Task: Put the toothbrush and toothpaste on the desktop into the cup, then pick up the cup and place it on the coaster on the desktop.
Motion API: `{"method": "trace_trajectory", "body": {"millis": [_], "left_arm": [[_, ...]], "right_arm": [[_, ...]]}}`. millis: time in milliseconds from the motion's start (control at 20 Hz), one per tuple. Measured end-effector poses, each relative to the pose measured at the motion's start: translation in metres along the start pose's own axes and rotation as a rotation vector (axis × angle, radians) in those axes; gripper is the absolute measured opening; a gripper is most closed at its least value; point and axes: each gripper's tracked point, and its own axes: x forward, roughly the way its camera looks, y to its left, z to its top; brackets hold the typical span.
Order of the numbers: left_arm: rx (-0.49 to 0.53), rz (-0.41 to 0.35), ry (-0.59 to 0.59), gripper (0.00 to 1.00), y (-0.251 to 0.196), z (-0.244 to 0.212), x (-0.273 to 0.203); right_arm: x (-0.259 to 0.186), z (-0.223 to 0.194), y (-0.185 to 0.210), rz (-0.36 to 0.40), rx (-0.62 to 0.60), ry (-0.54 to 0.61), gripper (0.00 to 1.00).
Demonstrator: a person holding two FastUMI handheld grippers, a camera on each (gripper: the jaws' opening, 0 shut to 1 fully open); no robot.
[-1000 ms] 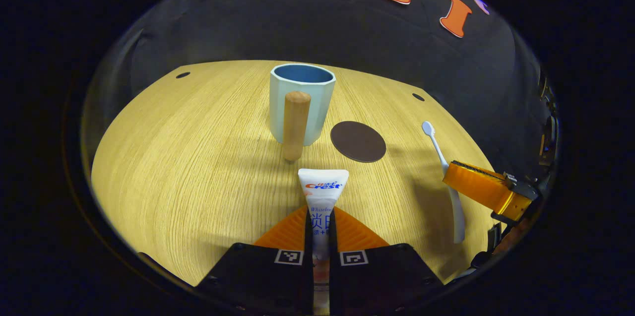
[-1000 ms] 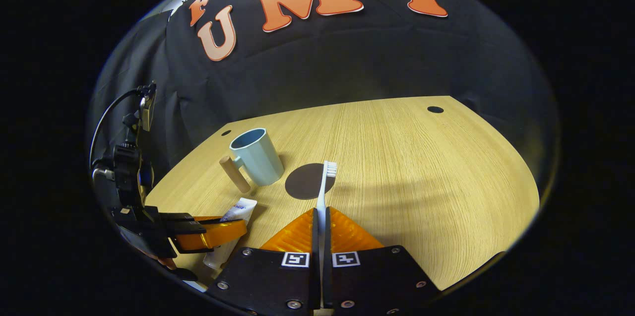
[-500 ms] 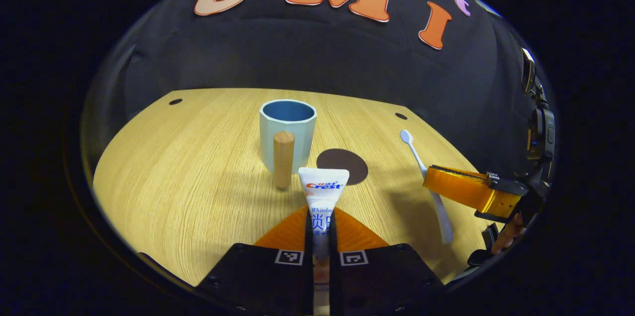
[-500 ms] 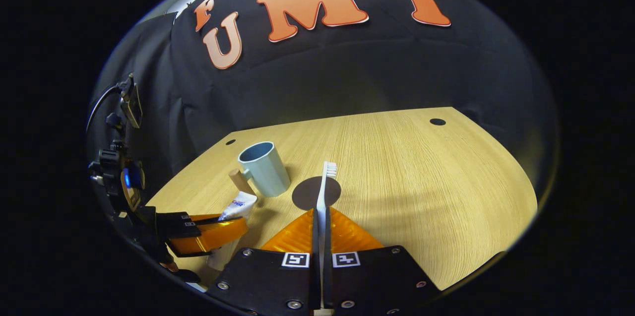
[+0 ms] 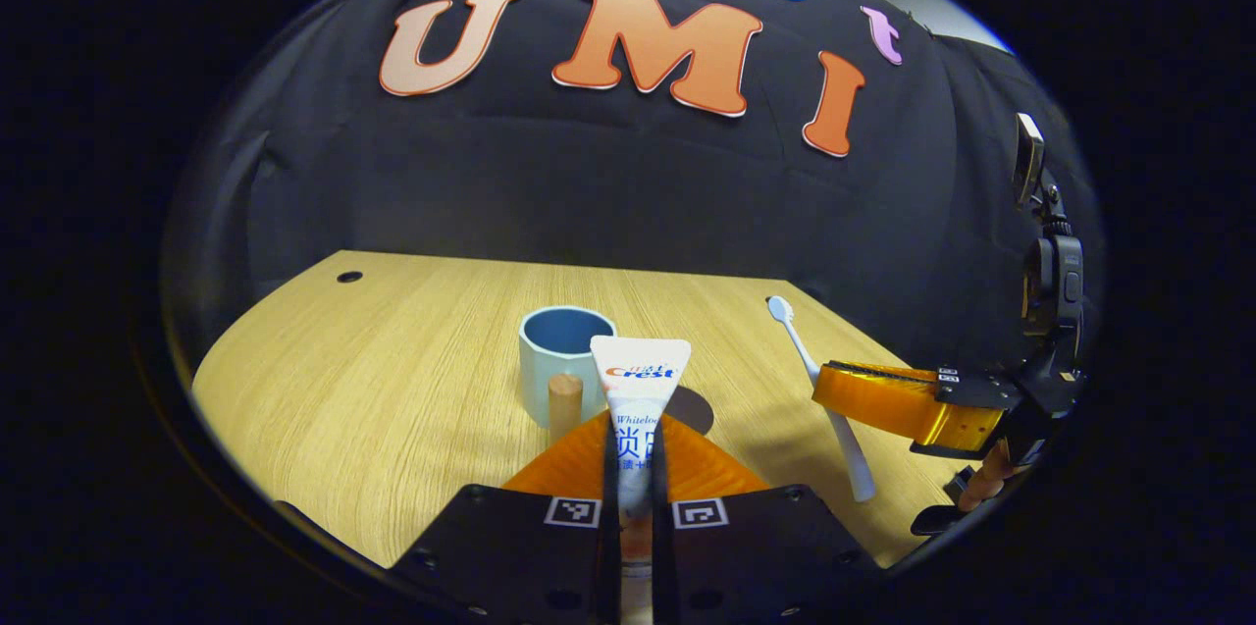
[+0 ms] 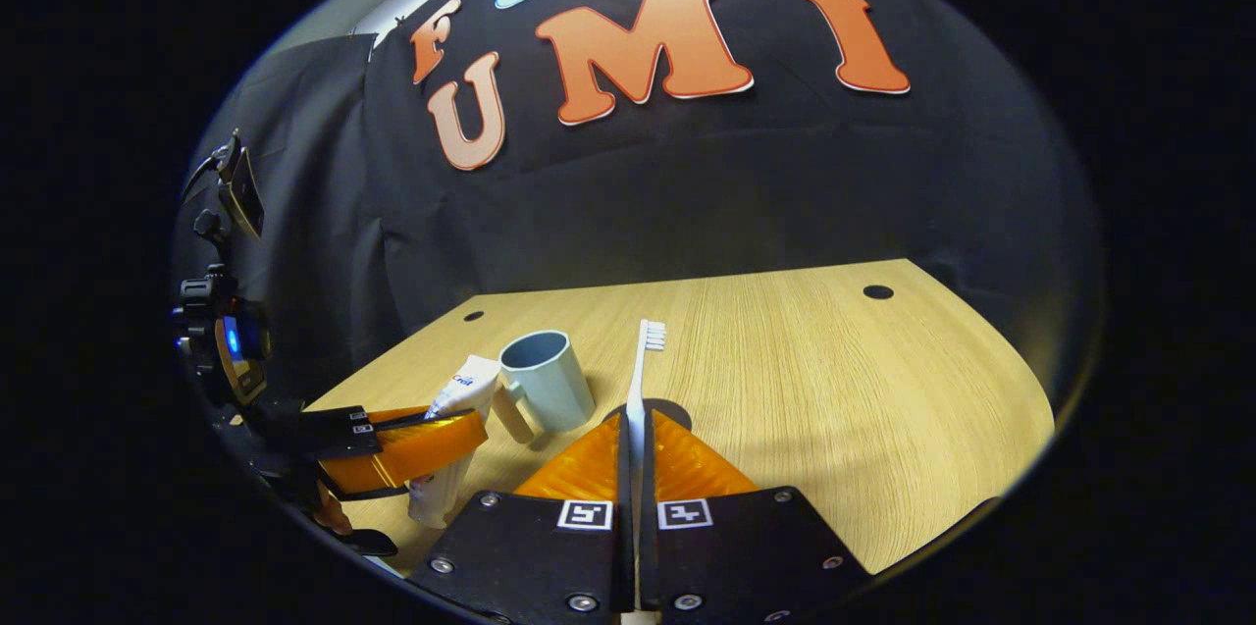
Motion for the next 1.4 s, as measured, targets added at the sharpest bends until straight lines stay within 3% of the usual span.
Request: {"method": "trace_trajectory", "body": {"millis": [700,1400], "left_arm": [[0.014,0.056,-0.278,0.12,0.033,0.092,0.026],[0.041,0.081,-0.524,0.12,0.048,0.164,0.048]], "right_arm": [[0.005,0.048,0.008,0.030,-0.049,-0.190,0.02],[0.021,0.080,0.004,-0.004,-0.118,-0.292,0.02]]}}
